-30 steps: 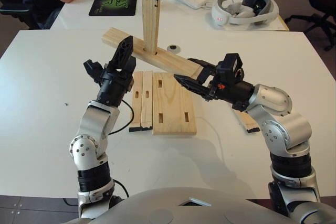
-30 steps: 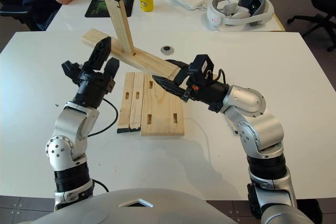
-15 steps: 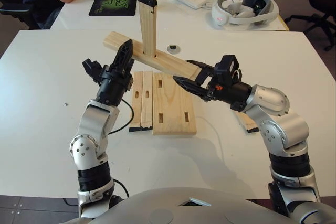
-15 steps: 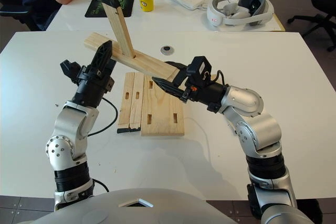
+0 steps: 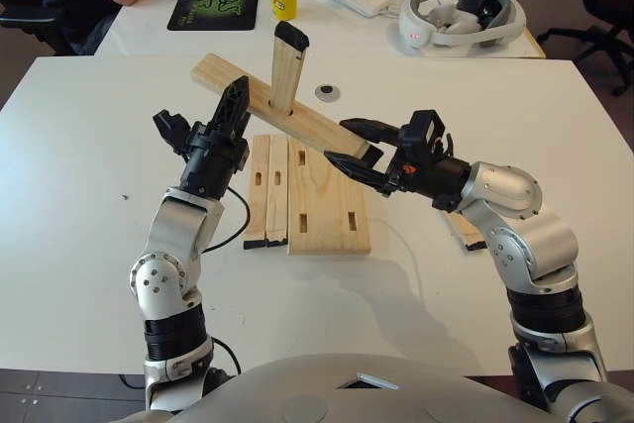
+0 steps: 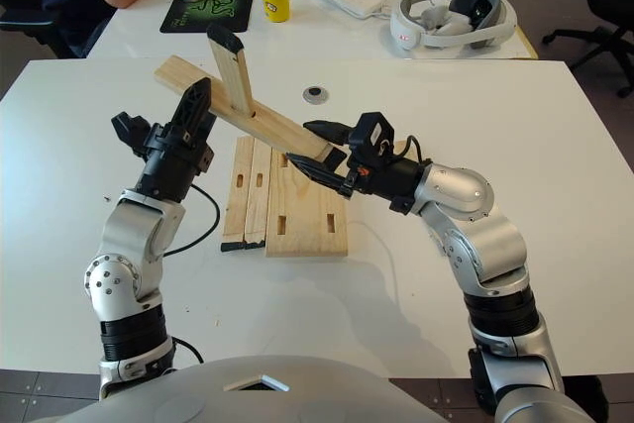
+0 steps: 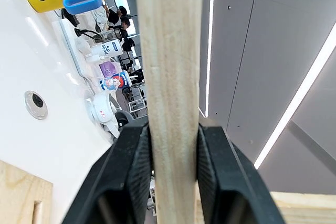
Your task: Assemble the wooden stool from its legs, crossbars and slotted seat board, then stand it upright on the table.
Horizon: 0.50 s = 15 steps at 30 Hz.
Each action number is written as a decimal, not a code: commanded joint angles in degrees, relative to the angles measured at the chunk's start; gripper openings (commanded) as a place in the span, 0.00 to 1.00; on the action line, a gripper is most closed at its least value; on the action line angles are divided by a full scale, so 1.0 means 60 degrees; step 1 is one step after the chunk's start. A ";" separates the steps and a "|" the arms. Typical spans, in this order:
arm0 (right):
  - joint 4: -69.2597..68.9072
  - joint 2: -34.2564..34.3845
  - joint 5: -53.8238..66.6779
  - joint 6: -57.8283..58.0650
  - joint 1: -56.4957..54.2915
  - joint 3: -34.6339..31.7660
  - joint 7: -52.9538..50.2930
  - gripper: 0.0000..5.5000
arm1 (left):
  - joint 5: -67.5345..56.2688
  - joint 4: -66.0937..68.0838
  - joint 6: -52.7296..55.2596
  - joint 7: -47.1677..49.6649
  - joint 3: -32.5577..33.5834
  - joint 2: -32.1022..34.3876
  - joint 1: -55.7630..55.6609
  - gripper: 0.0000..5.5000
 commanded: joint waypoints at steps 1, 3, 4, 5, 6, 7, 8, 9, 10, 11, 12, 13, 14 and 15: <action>0.0178 -0.0037 -0.0007 -0.0050 -0.0342 -0.0058 0.0066 0.56 | 0.0187 0.0182 -0.0066 -0.0064 0.0088 0.0105 -0.0210 0.19; 0.0266 0.0026 0.0301 0.0186 -0.0492 -0.0303 -0.0020 0.56 | 0.0434 0.0209 -0.0052 -0.0094 0.0071 0.0206 -0.0213 0.19; 0.0343 0.0105 0.0633 0.0492 -0.0649 -0.0562 -0.0178 0.56 | 0.0593 0.0218 -0.0051 -0.0088 0.0070 0.0269 -0.0213 0.19; 0.0459 0.0197 0.0982 0.0803 -0.0833 -0.0843 -0.0378 0.56 | 0.0762 0.0217 -0.0052 -0.0095 0.0084 0.0345 -0.0212 0.19; 0.0665 0.0309 0.1300 0.1123 -0.1069 -0.1156 -0.0668 0.56 | 0.0909 0.0177 -0.0052 -0.0096 0.0129 0.0448 -0.0207 0.19; 0.1003 0.0424 0.1512 0.1378 -0.1328 -0.1471 -0.0991 0.56 | 0.1066 0.0100 -0.0065 -0.0057 0.0205 0.0590 -0.0201 0.19; 0.1349 0.0528 0.1613 0.1551 -0.1552 -0.1738 -0.1335 0.56 | 0.1222 -0.0003 -0.0070 -0.0014 0.0293 0.0763 -0.0193 0.19; 0.1691 0.0601 0.1569 0.1650 -0.1716 -0.1954 -0.1702 0.56 | 0.1293 -0.0128 -0.0061 0.0046 0.0403 0.0935 -0.0192 0.19; 0.2069 0.0654 0.1399 0.1601 -0.1809 -0.2119 -0.2042 0.56 | 0.1292 -0.0307 -0.0047 0.0151 0.0541 0.1111 -0.0181 0.19; 0.2416 0.0631 0.0949 0.1364 -0.1766 -0.2146 -0.2379 0.56 | 0.1301 -0.0532 0.0009 0.0284 0.0663 0.1343 -0.0162 0.19; 0.2631 0.0573 0.0491 0.1114 -0.1624 -0.2095 -0.2649 0.56 | 0.1291 -0.0735 0.0101 0.0428 0.0734 0.1560 -0.0149 0.19; 0.2807 0.0500 -0.0034 0.0780 -0.1427 -0.1940 -0.2848 0.56 | 0.1295 -0.1003 0.0224 0.0600 0.0721 0.1746 -0.0056 0.19; 0.2868 0.0506 -0.0440 0.0507 -0.1162 -0.1807 -0.3001 0.56 | 0.1165 -0.1337 0.0419 0.0801 0.0598 0.1886 0.0201 0.19; 0.2802 0.0540 -0.0674 0.0385 -0.0926 -0.1739 -0.3139 0.56 | 0.1056 -0.1560 0.0604 0.0914 0.0473 0.2009 0.0414 0.19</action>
